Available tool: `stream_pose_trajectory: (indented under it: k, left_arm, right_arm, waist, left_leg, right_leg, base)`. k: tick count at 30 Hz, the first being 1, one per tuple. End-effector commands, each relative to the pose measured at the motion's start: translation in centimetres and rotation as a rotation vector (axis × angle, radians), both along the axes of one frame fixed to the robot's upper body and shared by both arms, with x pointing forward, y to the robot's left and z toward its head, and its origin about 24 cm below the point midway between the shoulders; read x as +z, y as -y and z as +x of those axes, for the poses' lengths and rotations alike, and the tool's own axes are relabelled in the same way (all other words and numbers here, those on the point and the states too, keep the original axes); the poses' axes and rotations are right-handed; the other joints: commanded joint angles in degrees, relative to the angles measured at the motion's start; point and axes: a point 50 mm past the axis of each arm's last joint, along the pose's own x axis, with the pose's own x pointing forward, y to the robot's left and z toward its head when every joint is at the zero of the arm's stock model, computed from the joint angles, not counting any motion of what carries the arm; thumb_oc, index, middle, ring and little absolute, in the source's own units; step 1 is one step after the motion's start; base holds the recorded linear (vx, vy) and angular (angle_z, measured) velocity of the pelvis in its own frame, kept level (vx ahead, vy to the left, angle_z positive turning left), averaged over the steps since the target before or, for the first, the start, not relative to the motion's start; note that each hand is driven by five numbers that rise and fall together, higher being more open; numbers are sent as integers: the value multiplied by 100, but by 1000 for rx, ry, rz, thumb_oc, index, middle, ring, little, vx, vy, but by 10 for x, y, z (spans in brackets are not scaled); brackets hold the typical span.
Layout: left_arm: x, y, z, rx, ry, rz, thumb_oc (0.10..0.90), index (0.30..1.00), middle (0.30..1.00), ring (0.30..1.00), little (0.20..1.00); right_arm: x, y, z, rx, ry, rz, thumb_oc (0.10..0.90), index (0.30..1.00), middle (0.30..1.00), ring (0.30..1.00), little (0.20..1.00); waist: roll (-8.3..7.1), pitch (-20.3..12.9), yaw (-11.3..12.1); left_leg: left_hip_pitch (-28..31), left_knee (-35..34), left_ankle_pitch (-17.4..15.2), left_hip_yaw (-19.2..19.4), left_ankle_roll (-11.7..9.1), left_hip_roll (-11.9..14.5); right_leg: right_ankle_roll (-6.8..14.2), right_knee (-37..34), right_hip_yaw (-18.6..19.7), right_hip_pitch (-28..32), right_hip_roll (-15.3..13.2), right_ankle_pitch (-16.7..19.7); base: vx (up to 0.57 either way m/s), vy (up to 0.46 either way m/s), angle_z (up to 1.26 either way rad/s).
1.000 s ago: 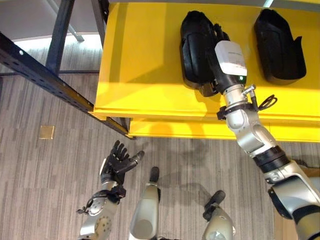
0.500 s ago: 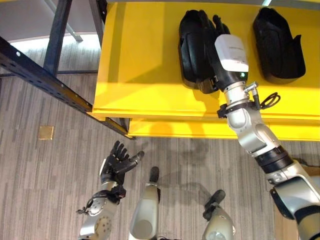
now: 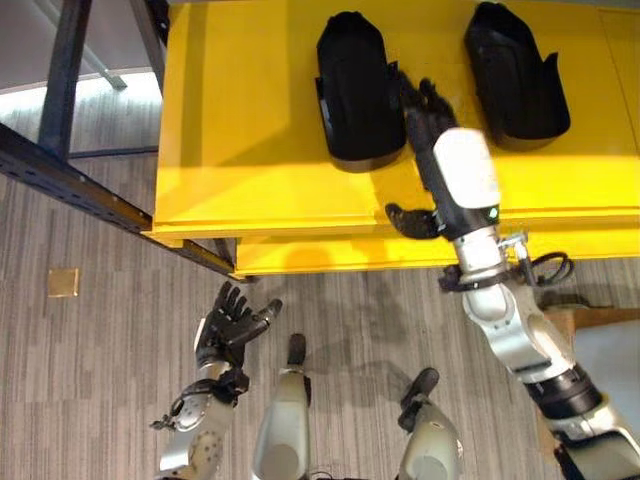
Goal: Move parts from the plastic box to the shelf.
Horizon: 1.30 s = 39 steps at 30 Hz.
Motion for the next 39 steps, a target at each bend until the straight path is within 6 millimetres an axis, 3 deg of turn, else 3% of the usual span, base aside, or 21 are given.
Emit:
stream_pose_trajectory:
  k: [1,15,30,39]
  left_arm:
    - [23,-6,-2,30,135,45,900,1000,1000,1000,1000]
    - [23,-5,-1,21,145,56,900,1000,1000,1000,1000]
    - [18,-5,-4,-1,130,53,900,1000,1000,1000,1000]
    - [17,-5,-4,-8,134,43,900,1000,1000,1000,1000]
  right_arm:
    - [54,-20,-19,163,274,3,900,1000,1000,1000,1000]
    - [-4,-22,-3,100,65,-219,900,1000,1000,1000,1000]
    - [-37,-13,34,-59,-82,-290,900,1000,1000,1000,1000]
    - [-44,-8,57,-156,-139,-299,900,1000,1000,1000,1000]
  waist:
    - [-89,-383,105]
    - [-140,-410,41]
    - [-56,-376,220]
    - [19,-327,381]
  left_leg:
    - [942,-804,-106,375,251,75]
    - [1036,-939,-69,391,229,54]
    - [1065,-987,-81,356,231,42]
    - [1009,-937,-101,326,250,4]
  right_leg:
    - [221,258,376,117,-137,657]
    - [271,181,344,174,-111,712]
    - [293,180,264,236,-111,723]
    - [289,212,225,229,-128,755]
  base:
    - [-12,-12,-6]
    - [-2,-1,-1]
    - [5,-1,0]
    - [12,-3,0]
